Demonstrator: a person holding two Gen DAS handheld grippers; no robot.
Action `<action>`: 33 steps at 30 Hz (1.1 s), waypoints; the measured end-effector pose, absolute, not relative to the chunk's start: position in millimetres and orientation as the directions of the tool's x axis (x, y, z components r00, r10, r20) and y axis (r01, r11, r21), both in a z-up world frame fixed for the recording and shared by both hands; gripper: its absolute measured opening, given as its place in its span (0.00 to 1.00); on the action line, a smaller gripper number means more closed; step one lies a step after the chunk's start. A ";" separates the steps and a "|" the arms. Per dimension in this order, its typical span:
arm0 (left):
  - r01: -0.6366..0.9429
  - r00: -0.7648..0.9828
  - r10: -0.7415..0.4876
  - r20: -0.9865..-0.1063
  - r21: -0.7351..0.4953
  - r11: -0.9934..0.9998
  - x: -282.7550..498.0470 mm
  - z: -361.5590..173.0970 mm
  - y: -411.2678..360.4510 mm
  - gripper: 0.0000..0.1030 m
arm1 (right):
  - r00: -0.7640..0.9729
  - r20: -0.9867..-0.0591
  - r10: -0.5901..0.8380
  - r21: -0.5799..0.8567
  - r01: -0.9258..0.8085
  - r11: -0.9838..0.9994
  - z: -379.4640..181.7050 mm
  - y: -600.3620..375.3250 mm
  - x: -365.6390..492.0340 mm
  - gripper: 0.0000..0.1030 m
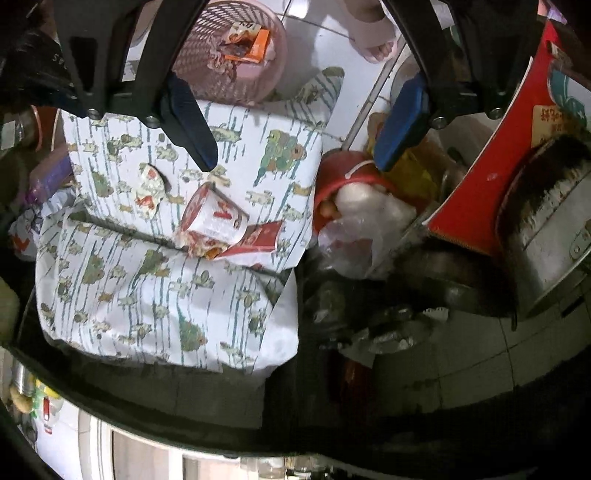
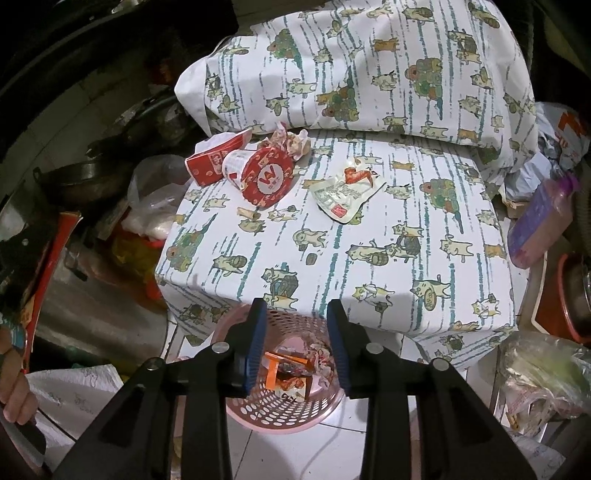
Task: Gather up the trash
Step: 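Move both open tools back up over the trash on the stool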
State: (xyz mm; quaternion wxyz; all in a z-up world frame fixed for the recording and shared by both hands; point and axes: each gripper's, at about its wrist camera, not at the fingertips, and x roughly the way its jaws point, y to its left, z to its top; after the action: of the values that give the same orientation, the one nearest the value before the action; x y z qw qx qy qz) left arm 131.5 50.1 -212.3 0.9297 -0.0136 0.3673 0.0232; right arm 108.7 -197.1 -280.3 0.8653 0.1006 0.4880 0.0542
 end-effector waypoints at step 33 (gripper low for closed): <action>0.042 0.840 0.006 -0.543 0.076 0.996 222.6 -126.4 13.3 1.00 | 0.765 -0.640 0.073 0.228 0.098 0.969 -153.3 -262.4 217.3 0.86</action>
State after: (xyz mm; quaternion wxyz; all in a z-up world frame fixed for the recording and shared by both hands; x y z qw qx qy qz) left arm 222.6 13.3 -126.4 0.9581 0.0424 0.2831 -0.0093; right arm 217.3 -262.4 -153.3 0.9310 0.1247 0.3430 -0.0066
